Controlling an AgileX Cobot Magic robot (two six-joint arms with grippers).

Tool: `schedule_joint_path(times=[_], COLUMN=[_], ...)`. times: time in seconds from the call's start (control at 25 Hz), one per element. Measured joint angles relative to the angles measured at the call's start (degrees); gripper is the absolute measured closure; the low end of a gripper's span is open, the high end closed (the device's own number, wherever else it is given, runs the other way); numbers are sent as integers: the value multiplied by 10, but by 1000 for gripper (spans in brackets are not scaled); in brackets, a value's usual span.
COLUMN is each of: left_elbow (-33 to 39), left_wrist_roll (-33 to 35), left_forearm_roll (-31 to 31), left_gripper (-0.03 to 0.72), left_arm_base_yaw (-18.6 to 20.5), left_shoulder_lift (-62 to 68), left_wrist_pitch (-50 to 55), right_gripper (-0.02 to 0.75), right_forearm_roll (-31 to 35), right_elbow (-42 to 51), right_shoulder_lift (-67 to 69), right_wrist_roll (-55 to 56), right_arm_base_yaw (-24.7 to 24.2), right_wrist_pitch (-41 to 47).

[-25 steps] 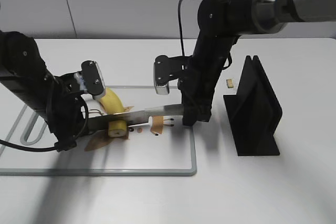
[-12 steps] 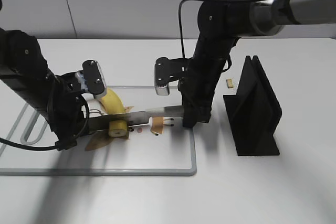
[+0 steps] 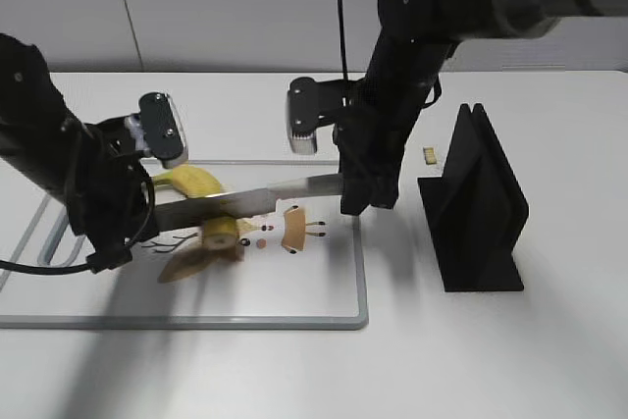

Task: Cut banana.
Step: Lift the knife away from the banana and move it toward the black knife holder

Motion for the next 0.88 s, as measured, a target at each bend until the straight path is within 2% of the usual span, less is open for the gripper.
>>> schedule_joint_path(times=[0.36, 0.68, 0.76, 0.8, 0.88], left_elbow=[2, 2, 2, 2, 2], left_wrist_roll=[0, 0, -5, -8, -13], left_forearm_roll=[24, 24, 18, 15, 7], left_gripper=[693, 686, 625, 555, 352], left_arm_base_yaw=[0, -1, -1, -1, -1], left_shoulder_lift=[-115, -132, -133, -133, -138], left_wrist_pitch=[31, 35, 34, 30, 24], right_gripper=[537, 541, 550, 557, 565], right_forearm_roll=[-1, -2, -1, 2, 4], right_elbow=[0, 0, 0, 0, 0], right_shoulder_lift=[-74, -88, -88, -88, -88], right_wrist_roll=[3, -13, -29, -34, -36], right_arm_base_yaw=[1, 1, 1, 1, 1], right_wrist_pitch=[20, 22, 23, 28, 28])
